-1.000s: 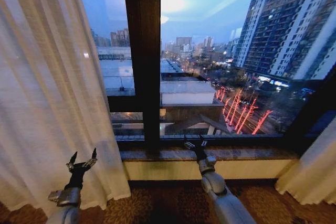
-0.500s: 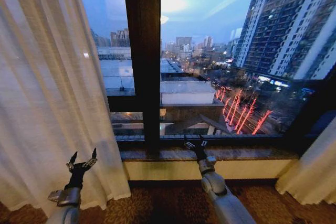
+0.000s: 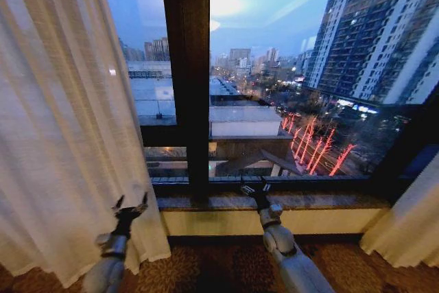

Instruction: Open the curtains by pulling them apart, changing their state from closed to fully open.

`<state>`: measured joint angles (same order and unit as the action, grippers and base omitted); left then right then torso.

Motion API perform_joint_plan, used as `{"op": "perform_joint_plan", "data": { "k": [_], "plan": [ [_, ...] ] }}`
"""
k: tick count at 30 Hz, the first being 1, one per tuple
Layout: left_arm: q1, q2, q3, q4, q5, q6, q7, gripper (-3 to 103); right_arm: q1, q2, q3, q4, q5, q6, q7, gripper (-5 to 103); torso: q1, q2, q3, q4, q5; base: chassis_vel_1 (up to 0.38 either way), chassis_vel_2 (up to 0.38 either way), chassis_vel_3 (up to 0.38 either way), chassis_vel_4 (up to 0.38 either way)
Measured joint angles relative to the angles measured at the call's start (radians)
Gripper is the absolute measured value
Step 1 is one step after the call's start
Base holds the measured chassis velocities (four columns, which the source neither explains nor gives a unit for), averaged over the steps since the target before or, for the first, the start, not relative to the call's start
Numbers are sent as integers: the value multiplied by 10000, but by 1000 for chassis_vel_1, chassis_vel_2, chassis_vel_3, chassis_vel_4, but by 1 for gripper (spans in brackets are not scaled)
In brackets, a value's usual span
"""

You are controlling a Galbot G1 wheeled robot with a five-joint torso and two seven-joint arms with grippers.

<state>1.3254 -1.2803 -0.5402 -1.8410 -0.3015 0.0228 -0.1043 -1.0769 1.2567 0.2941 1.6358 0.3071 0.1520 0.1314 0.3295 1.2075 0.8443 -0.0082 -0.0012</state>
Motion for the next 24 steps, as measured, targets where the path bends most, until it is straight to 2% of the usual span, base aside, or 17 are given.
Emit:
{"op": "perform_joint_plan", "data": {
  "k": [2, 6, 11, 13, 14, 17, 18, 20, 24],
  "plan": [
    [-443, 528, -47, 391, 121, 185, -295, 100, 0, -1, 3, -1, 0, 0, 3, 100, 0, 0, 0, -2, 19, 0, 0, 0, 0],
    [-619, 978, -246, 594, 87, 188, -342, 100, 0, -1, 4, 0, 0, 0, 4, 100, 1, 0, 0, 2, 10, 0, 0, 0, 0],
    [-691, 1369, -492, 592, -192, -187, -345, 100, 0, -2, 5, 0, 0, 0, 4, 100, 1, 0, 0, 2, 10, 0, 0, 0, 0],
    [-494, 1359, -620, 401, -296, -794, -156, 100, 0, -2, 5, 0, 0, 0, 4, 100, 1, 0, 0, 0, 14, 0, 0, 0, 0],
    [-494, 1359, -620, 401, -296, -794, -156, 100, 0, -2, 5, 0, 0, 0, 4, 100, 1, 0, 0, 0, 14, 0, 0, 0, 0],
    [-363, 912, -661, 1166, -283, -2326, 111, 100, -1, -1, 4, 0, 0, 0, 4, 100, 0, 0, -1, 2, 9, 0, 0, 0, 0],
    [-363, 912, -661, 1166, -283, -2326, 111, 100, -1, -1, 4, 0, 0, 0, 4, 100, 0, 0, -1, 2, 9, 0, 0, 0, 0],
    [-420, 689, -689, 1701, -318, -2805, 172, 100, 0, -2, 4, 0, 0, 0, 4, 100, 0, 0, 0, 2, 5, 0, 0, 0, 0],
    [-354, 614, -712, 1582, -366, -2694, 169, 100, 0, -1, 4, 0, 0, 0, 4, 100, 1, 0, 0, 2, 10, 0, 0, 0, 0]
  ]
}}
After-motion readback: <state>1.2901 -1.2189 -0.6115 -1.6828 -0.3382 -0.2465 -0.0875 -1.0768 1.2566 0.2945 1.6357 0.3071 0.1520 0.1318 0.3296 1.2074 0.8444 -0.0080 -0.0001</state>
